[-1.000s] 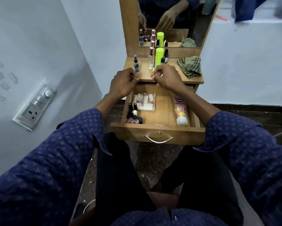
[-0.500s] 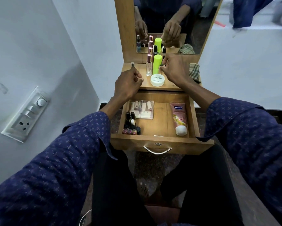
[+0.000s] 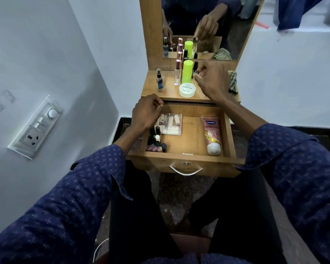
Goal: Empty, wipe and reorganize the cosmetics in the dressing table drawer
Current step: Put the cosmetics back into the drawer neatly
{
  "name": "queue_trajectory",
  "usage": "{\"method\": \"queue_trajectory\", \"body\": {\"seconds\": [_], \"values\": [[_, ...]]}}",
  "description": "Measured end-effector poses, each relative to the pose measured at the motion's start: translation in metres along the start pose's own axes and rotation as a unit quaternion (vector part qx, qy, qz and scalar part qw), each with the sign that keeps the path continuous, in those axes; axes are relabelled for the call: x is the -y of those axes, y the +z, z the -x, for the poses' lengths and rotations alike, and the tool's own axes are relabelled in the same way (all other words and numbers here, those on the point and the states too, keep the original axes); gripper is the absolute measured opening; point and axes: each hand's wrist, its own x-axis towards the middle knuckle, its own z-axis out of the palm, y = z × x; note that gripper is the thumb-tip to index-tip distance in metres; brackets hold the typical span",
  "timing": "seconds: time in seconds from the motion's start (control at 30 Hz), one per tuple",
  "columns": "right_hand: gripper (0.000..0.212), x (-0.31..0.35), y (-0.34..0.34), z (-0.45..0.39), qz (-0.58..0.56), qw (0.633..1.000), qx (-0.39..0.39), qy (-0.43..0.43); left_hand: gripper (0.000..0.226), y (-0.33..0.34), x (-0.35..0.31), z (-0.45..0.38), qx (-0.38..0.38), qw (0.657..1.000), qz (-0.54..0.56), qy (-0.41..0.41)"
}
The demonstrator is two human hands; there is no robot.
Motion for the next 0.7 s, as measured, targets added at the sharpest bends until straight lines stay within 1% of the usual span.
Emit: {"method": "queue_trajectory", "body": {"seconds": [0.07,0.17,0.23,0.3,0.4,0.47,0.6,0.7], "values": [[0.011,0.006,-0.010,0.014,-0.029,0.999,0.016,-0.014,0.009,0.002,0.003,0.011,-0.007,1.000,0.007,-0.003],[0.016,0.018,-0.017,0.050,-0.078,0.994,0.067,-0.038,0.009,0.004,0.005,0.026,-0.028,0.999,0.023,-0.016],[0.015,0.022,-0.017,0.080,-0.116,0.986,0.114,-0.046,0.010,0.005,0.005,0.036,-0.047,0.998,0.032,-0.021],[0.013,0.019,-0.016,0.107,-0.134,0.974,0.177,-0.043,0.010,0.009,0.004,0.045,-0.050,0.998,0.032,-0.020],[0.012,0.014,-0.008,0.134,-0.113,0.945,0.304,-0.050,0.010,0.009,0.006,0.056,-0.055,0.998,0.032,-0.029],[0.013,0.013,0.001,0.147,-0.091,0.926,0.361,-0.067,0.012,0.007,0.008,0.059,-0.068,0.996,0.042,-0.047],[0.017,0.011,0.011,0.164,-0.063,0.900,0.424,-0.075,0.016,0.012,0.010,0.066,-0.071,0.995,0.037,-0.053],[0.013,0.014,0.014,0.165,-0.068,0.886,0.454,-0.064,0.016,0.013,0.012,0.067,-0.066,0.996,0.035,-0.050]]}}
